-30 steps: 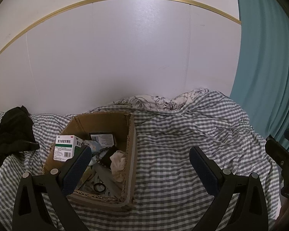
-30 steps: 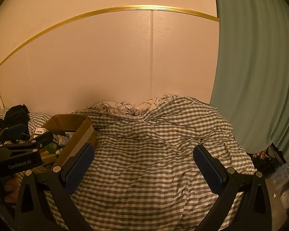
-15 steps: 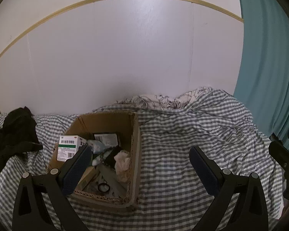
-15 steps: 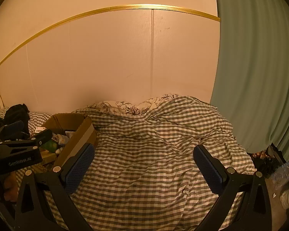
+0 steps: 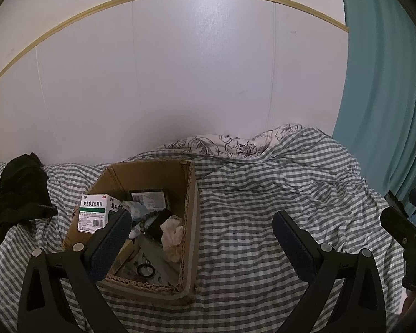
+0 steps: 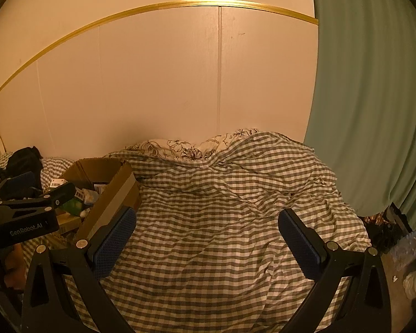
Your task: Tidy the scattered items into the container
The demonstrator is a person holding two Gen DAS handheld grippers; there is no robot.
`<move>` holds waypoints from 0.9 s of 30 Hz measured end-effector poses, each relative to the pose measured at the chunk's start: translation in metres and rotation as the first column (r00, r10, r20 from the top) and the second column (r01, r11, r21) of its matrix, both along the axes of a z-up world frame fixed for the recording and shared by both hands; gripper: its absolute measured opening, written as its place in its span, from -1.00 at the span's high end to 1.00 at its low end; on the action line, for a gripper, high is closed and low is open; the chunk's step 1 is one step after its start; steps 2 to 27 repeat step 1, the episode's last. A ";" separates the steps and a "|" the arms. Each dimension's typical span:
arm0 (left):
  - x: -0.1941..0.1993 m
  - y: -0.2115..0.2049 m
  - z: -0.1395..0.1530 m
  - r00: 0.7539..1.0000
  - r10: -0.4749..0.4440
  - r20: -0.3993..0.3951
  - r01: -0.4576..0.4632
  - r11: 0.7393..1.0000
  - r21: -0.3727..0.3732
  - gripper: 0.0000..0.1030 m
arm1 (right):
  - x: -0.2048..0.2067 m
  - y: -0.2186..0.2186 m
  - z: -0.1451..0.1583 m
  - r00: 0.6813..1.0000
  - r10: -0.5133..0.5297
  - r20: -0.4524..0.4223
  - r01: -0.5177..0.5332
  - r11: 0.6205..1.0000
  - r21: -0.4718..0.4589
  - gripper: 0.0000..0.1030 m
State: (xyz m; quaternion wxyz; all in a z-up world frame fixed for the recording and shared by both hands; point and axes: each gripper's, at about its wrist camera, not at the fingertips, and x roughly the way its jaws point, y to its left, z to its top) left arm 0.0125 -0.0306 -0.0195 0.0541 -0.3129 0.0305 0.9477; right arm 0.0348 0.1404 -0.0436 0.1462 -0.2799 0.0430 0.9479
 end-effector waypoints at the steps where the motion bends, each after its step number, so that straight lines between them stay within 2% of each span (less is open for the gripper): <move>1: -0.001 0.000 0.000 1.000 0.000 0.004 0.000 1.000 0.000 -1.00 | 0.000 0.000 0.000 1.000 0.000 0.001 0.000 1.000 -0.001 -0.99; 27: -0.001 0.000 0.000 1.000 0.000 0.004 0.000 1.000 0.000 -1.00 | 0.000 0.000 0.000 1.000 0.000 0.001 0.000 1.000 -0.001 -0.99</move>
